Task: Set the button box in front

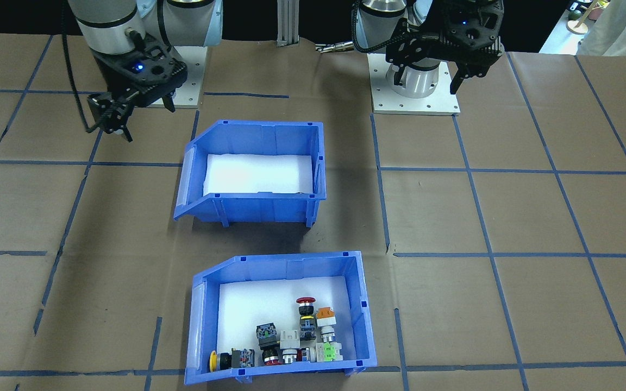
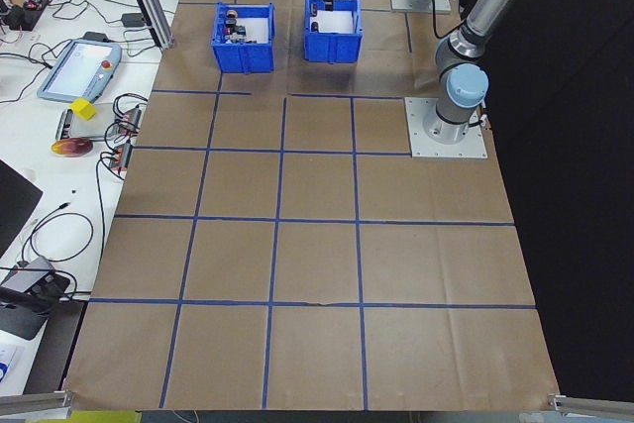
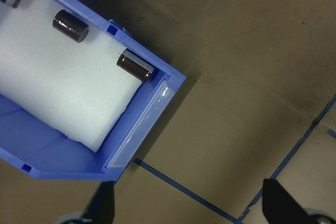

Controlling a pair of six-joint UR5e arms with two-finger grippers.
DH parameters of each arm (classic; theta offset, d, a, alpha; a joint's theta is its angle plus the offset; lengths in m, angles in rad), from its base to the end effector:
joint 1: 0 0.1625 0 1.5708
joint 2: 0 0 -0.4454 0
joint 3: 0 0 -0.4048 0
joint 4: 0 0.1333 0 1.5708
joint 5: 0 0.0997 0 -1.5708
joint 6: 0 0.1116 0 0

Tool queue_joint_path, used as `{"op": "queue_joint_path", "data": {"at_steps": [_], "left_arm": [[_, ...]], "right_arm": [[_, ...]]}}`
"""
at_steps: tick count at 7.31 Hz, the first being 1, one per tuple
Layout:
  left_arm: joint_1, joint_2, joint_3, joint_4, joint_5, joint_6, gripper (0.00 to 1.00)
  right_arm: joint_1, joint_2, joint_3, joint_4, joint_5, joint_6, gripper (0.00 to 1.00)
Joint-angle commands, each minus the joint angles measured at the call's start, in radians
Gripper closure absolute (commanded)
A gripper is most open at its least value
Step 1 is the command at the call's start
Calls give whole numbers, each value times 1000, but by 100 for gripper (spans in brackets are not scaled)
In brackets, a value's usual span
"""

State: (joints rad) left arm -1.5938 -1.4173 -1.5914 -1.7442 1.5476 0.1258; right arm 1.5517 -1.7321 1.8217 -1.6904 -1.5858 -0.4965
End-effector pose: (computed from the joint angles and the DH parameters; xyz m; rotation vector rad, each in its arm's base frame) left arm -0.1457 -0.4250 0.5408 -0.2309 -3.1072 -0.0612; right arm 0.1233 -0.4371 0.4573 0.7372 -3.0308 0.0393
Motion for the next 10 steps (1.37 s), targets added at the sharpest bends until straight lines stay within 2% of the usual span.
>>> {"op": "queue_joint_path", "data": {"at_steps": [1,2,4,6,10], "left_arm": [[0,-5,10,0,0,-2,1],[0,-3,8,0,0,0,1],[0,-8,16,0,2,0,1],[0,-11,19,0,2,0,1],[0,-17,22,-1,2,0,1]], "right_arm": [[-5,-3,-33,9,13,347,0],[-5,0,-53,11,36,445,0],[-5,26,-106,99,36,571,0],[-7,66,-139,115,27,573,0],[-9,68,-133,113,23,573,0]]}}
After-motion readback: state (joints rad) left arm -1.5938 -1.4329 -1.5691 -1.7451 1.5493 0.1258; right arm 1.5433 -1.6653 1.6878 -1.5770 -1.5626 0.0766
